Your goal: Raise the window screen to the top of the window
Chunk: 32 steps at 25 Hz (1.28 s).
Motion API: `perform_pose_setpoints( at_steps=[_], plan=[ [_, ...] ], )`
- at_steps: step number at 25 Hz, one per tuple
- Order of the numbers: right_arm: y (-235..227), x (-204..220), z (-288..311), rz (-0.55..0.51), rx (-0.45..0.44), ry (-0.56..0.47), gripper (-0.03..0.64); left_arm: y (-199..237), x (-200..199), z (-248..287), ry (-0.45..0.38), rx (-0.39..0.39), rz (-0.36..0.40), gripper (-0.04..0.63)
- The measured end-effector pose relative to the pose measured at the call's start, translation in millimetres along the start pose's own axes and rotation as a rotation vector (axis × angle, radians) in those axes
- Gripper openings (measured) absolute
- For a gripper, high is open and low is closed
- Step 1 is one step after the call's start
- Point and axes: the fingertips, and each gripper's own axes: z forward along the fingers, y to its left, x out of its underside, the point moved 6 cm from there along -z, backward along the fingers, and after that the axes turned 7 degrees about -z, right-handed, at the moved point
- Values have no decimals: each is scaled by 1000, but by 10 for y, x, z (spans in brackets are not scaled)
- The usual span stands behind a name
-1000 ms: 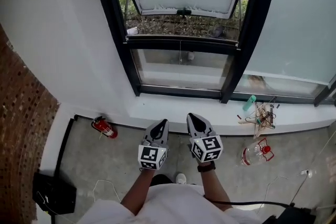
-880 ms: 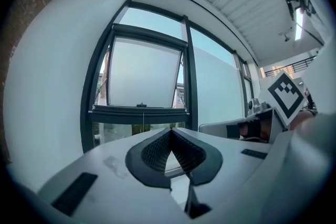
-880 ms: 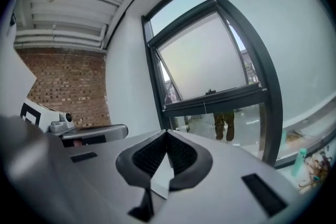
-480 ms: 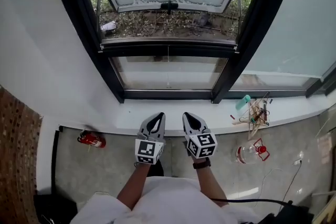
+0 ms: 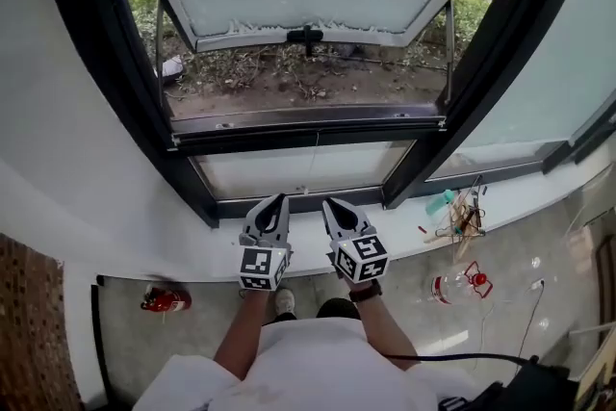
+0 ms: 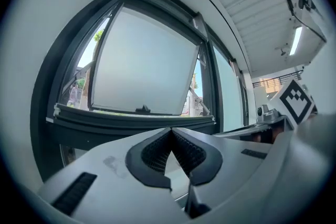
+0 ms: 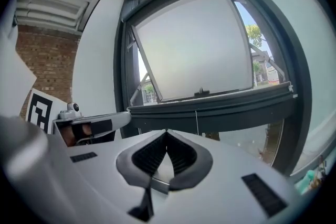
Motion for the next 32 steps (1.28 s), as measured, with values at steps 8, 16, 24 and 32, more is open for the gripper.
perform_pose_setpoints(
  at_steps=[8, 16, 24, 32],
  plan=[
    [-351, -68, 351, 1, 32, 19, 2, 166, 34, 495, 38, 23, 24, 1],
    [-740, -100, 582, -3, 16, 26, 2, 84, -157, 940, 33, 34, 197, 2],
    [-891, -11, 714, 9, -14, 43, 2, -12, -92, 1196, 126, 37, 493, 2],
    [-962, 117, 842, 31, -54, 41, 2, 112, 78, 1511, 331, 36, 827, 128]
  ],
)
